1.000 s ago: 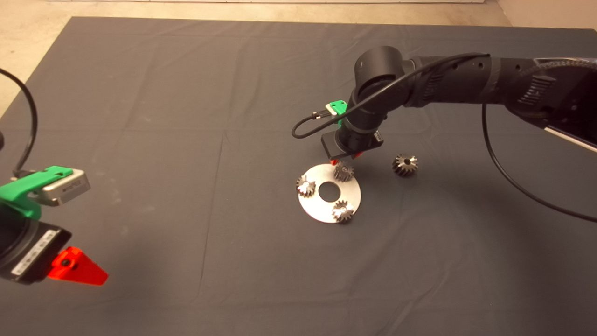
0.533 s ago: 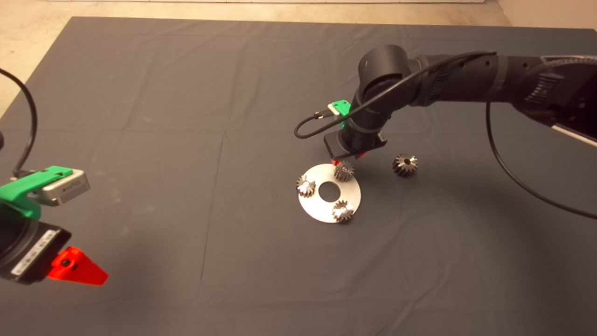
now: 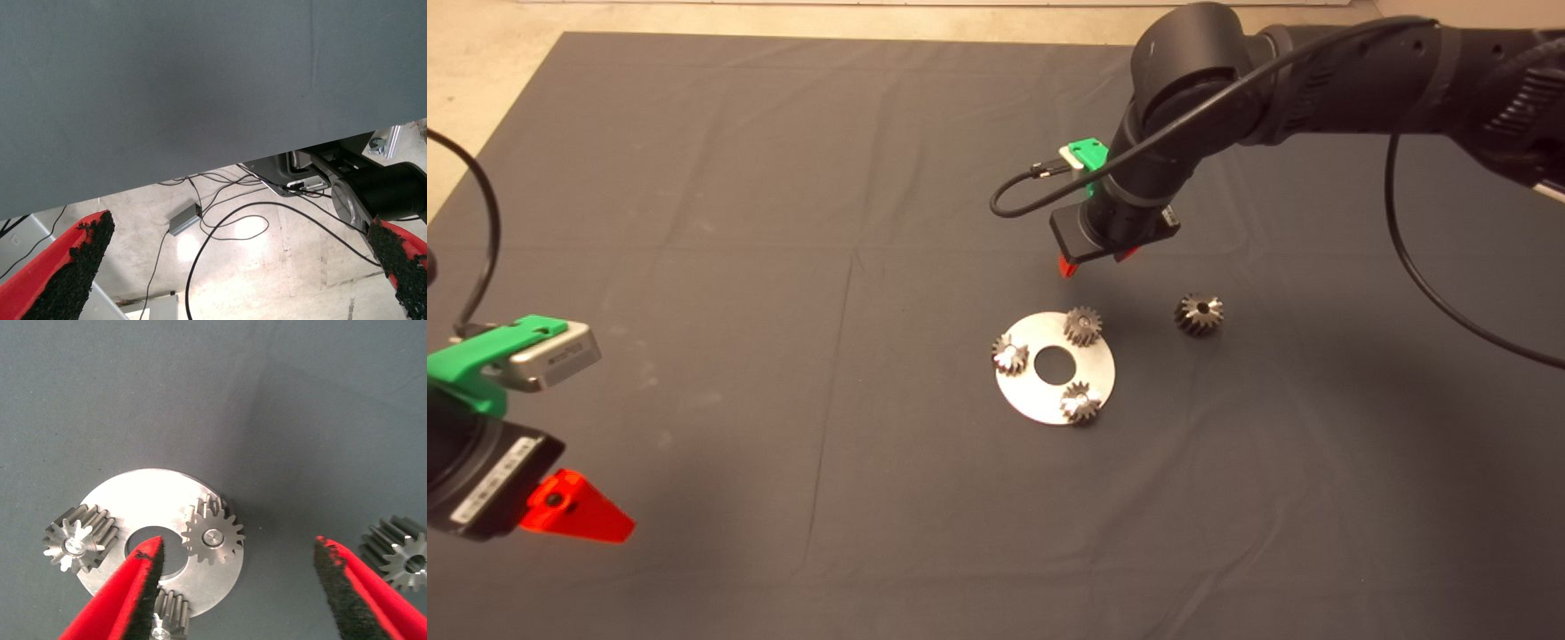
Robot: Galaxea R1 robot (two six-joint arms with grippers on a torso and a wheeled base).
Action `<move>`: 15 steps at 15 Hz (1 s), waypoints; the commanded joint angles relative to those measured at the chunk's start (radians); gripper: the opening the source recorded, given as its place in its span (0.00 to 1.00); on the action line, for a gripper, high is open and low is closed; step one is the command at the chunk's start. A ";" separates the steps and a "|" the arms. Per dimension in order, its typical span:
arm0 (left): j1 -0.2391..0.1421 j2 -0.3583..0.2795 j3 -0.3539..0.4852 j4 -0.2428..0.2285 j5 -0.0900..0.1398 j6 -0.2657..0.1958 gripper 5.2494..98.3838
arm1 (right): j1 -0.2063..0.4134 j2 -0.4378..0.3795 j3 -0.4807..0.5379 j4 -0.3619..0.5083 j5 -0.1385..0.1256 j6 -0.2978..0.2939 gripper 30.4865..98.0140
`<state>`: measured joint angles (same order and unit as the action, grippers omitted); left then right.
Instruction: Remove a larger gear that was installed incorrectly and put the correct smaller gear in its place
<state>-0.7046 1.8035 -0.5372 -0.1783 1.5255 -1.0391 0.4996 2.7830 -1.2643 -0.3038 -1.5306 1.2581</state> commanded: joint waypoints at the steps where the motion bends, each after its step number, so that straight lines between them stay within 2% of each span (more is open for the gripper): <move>1: -0.010 -0.002 -0.002 -0.010 0.133 0.001 1.00 | 0.050 -0.040 0.086 0.045 -0.034 0.028 0.44; 5: -0.010 -0.001 -0.016 -0.010 0.133 -0.001 1.00 | 0.153 -0.153 0.198 0.089 -0.034 0.057 0.53; 7: -0.010 -0.006 -0.018 -0.010 0.133 -0.001 1.00 | 0.170 -0.252 0.291 0.104 -0.034 0.063 0.55; 10: -0.010 -0.005 -0.028 -0.010 0.133 -0.012 1.00 | 0.220 -0.449 0.443 0.140 -0.036 0.063 0.56; 11: -0.010 0.010 -0.021 -0.010 0.133 -0.030 1.00 | 0.220 -0.477 0.487 0.156 -0.034 0.064 0.56; 12: -0.010 0.034 -0.019 -0.010 0.133 -0.075 1.00 | 0.221 -0.483 0.519 0.166 -0.033 0.085 0.56; 15: -0.010 0.130 0.027 -0.008 0.133 -0.180 1.00 | 0.221 -0.434 0.613 0.209 -0.029 0.213 0.56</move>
<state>-0.7047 1.8204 -0.5592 -0.1783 1.5260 -1.0862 0.6896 2.3019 -0.7774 -0.1915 -1.5419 1.3376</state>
